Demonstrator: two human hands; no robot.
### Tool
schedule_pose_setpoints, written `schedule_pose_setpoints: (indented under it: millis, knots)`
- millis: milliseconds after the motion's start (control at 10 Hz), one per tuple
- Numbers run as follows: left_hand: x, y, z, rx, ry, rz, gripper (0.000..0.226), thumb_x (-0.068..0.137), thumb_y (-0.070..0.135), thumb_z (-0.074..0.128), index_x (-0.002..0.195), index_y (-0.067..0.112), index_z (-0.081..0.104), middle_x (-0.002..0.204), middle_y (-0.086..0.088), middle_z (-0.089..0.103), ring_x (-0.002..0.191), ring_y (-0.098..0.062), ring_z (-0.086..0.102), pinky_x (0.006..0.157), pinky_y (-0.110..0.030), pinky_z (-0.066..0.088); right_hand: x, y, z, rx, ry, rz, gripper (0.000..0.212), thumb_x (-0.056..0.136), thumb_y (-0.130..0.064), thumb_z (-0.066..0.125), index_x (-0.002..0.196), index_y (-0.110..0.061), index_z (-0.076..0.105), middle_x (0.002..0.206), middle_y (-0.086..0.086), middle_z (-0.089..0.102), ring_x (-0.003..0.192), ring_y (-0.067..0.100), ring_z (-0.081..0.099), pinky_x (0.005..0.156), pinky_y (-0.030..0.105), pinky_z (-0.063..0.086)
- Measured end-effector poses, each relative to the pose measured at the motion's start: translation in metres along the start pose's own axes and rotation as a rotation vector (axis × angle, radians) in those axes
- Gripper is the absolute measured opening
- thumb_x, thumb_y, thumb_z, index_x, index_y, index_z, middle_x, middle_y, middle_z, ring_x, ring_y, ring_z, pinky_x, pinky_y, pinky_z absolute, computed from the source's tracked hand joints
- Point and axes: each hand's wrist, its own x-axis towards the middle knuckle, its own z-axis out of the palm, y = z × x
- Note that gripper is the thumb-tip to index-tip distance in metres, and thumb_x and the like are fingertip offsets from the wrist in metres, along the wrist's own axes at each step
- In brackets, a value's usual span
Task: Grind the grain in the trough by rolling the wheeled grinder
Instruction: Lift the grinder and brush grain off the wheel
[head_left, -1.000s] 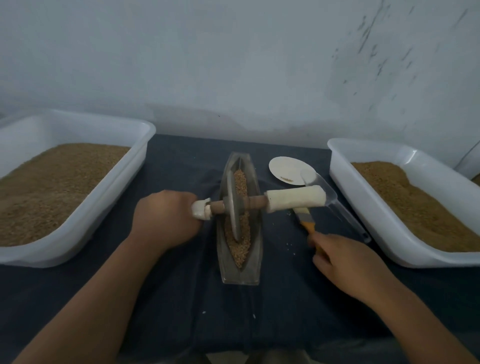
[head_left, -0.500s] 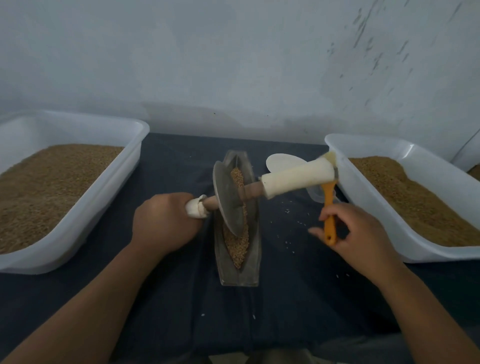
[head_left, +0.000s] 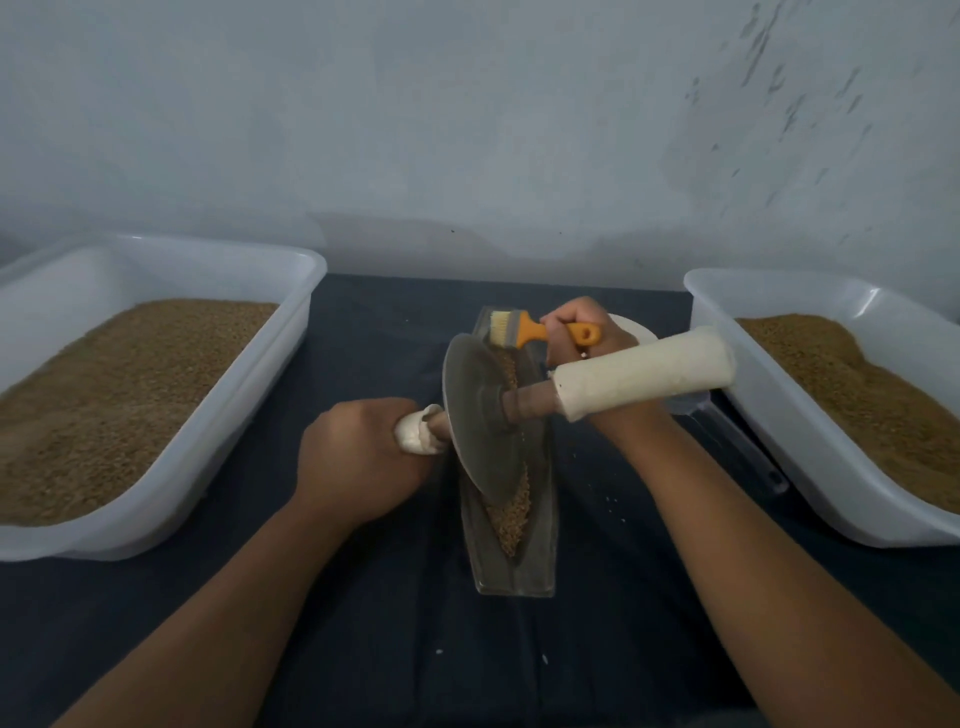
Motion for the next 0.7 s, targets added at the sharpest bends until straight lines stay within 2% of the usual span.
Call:
schedule_pose_setpoints:
  millis: [100, 200, 300, 400, 500, 600, 700]
  knots:
    - [0.001, 0.0, -0.002, 0.021, 0.011, -0.02, 0.035, 0.083, 0.052, 0.074, 0.07, 0.021, 0.066, 0.066, 0.006, 0.066, 0.066, -0.015, 0.064, 0.063, -0.039, 0.054, 0.009, 0.007, 0.005, -0.158, -0.043, 0.0, 0.019, 0.096, -0.024, 0.074, 0.091, -0.037, 0.061, 0.075, -0.014, 0.063, 0.064, 0.002, 0.056, 0.065, 0.025, 0.045]
    - [0.002, -0.001, -0.003, 0.028, 0.022, -0.019, 0.034, 0.085, 0.049, 0.076, 0.069, 0.02, 0.065, 0.065, 0.006, 0.065, 0.065, -0.016, 0.063, 0.063, -0.039, 0.055, -0.005, 0.01, -0.001, -0.333, -0.131, -0.043, 0.018, 0.092, -0.03, 0.074, 0.097, -0.028, 0.057, 0.082, -0.011, 0.054, 0.07, 0.012, 0.048, 0.066, 0.028, 0.04]
    - [0.001, 0.0, -0.003, 0.008, 0.014, -0.012, 0.036, 0.081, 0.055, 0.072, 0.07, 0.021, 0.067, 0.066, 0.006, 0.066, 0.065, -0.014, 0.064, 0.063, -0.04, 0.055, -0.006, 0.01, -0.008, -0.259, 0.042, -0.114, 0.013, 0.09, -0.031, 0.061, 0.086, -0.021, 0.055, 0.077, -0.004, 0.054, 0.068, 0.017, 0.051, 0.063, 0.031, 0.041]
    - [0.0, 0.002, -0.002, -0.005, 0.001, 0.006, 0.03, 0.083, 0.051, 0.078, 0.076, 0.022, 0.072, 0.069, 0.006, 0.069, 0.069, -0.014, 0.065, 0.066, -0.041, 0.056, -0.001, -0.004, -0.01, -0.245, 0.181, -0.194, 0.028, 0.099, -0.034, 0.056, 0.094, -0.007, 0.061, 0.073, -0.003, 0.067, 0.059, 0.011, 0.06, 0.052, 0.021, 0.046]
    - [0.0, 0.001, -0.002, 0.011, 0.003, 0.007, 0.027, 0.083, 0.046, 0.082, 0.075, 0.022, 0.072, 0.069, 0.006, 0.068, 0.069, -0.015, 0.065, 0.067, -0.042, 0.056, 0.002, -0.007, -0.005, -0.347, -0.055, -0.123, 0.017, 0.103, -0.032, 0.061, 0.089, -0.023, 0.054, 0.071, -0.009, 0.06, 0.062, 0.014, 0.059, 0.048, 0.012, 0.041]
    - [0.001, 0.0, -0.001, 0.008, 0.01, 0.005, 0.033, 0.082, 0.051, 0.077, 0.071, 0.021, 0.069, 0.066, 0.006, 0.066, 0.067, -0.015, 0.064, 0.065, -0.041, 0.055, -0.003, -0.003, -0.006, -0.391, -0.17, -0.044, 0.029, 0.09, -0.031, 0.075, 0.082, -0.035, 0.047, 0.079, -0.015, 0.058, 0.075, 0.017, 0.062, 0.063, 0.023, 0.049]
    - [0.002, 0.001, -0.002, -0.021, -0.004, -0.013, 0.037, 0.076, 0.057, 0.063, 0.071, 0.02, 0.068, 0.066, 0.006, 0.067, 0.067, -0.017, 0.065, 0.065, -0.041, 0.056, -0.009, -0.01, -0.007, -0.214, 0.068, -0.145, 0.016, 0.096, -0.033, 0.063, 0.083, -0.03, 0.055, 0.07, -0.022, 0.067, 0.067, -0.003, 0.066, 0.057, 0.01, 0.048]
